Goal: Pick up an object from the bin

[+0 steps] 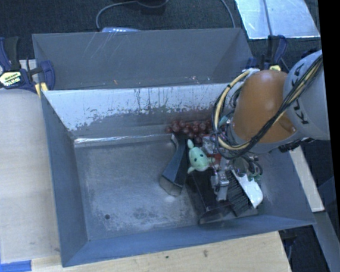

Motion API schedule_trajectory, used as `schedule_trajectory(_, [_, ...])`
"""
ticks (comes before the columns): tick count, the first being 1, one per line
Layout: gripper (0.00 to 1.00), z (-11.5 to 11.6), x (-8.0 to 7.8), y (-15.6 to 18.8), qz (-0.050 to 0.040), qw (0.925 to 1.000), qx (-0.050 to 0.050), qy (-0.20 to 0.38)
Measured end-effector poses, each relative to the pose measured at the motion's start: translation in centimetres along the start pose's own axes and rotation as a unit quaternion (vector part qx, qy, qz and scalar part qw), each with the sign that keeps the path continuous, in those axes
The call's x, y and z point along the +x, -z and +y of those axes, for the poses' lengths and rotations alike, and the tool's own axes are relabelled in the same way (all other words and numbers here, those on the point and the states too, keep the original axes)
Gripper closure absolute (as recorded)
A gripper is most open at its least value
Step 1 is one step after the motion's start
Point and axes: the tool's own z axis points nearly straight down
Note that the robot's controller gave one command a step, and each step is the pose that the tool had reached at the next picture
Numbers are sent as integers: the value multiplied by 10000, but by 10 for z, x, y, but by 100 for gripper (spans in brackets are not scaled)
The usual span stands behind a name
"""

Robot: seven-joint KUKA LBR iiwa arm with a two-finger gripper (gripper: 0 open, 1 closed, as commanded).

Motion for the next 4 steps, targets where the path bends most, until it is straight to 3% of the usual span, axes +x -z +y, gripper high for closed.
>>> schedule_trajectory(1, [0,10,-25,-6,18,9996,-8,285])
schedule_trajectory(2, [0,11,-28,-4,-116,9919,-16,1267])
schedule_trajectory(3, [0,12,-41,-8,-49,9956,1,935])
schedule_trajectory(4, [0,13,-39,-7,-109,9949,5,1000])
